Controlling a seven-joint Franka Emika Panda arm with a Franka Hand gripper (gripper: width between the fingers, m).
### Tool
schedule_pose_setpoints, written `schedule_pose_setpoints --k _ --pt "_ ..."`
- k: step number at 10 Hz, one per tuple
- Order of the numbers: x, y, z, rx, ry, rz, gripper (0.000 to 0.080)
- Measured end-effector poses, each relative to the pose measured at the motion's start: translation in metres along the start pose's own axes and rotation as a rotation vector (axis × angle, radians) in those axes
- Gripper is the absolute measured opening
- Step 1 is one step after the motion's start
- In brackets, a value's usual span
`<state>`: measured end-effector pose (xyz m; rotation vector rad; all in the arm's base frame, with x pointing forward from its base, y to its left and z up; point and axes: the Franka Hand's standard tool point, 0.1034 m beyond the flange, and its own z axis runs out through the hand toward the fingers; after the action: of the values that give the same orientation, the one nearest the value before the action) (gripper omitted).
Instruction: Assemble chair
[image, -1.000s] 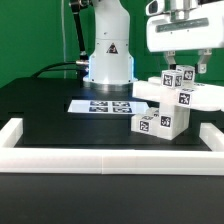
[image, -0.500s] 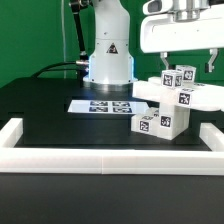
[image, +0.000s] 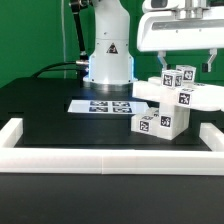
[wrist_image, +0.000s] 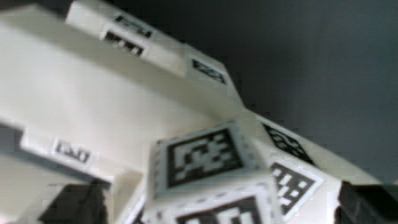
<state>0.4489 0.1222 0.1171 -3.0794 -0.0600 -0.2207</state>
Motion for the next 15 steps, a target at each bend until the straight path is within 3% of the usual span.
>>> schedule_pose_setpoints --k 2,3,4,5,6,8,15 --pt "0.0013 0.0039 -0.0003 0.000 0.001 -0.066 0.0649" --pt "0.0010 0.0032 -0.0002 0.000 0.001 -0.065 0.0524" --pt "0.0010 0.0033 -0.0002 0.000 0.001 -0.065 0.0524" --pt "0.0010 0.0032 -0.0002 0.000 0.001 -0.063 0.0323" --pt "0.0011 0.0032 -0.0003 0.000 0.001 -0.040 0.0285" --pt "0.0011 0.0032 -0.0003 0.001 0.001 -0.013 0.0285" --pt "0.0016 0.0023 -0.0007 0.012 0.000 0.483 0.0287"
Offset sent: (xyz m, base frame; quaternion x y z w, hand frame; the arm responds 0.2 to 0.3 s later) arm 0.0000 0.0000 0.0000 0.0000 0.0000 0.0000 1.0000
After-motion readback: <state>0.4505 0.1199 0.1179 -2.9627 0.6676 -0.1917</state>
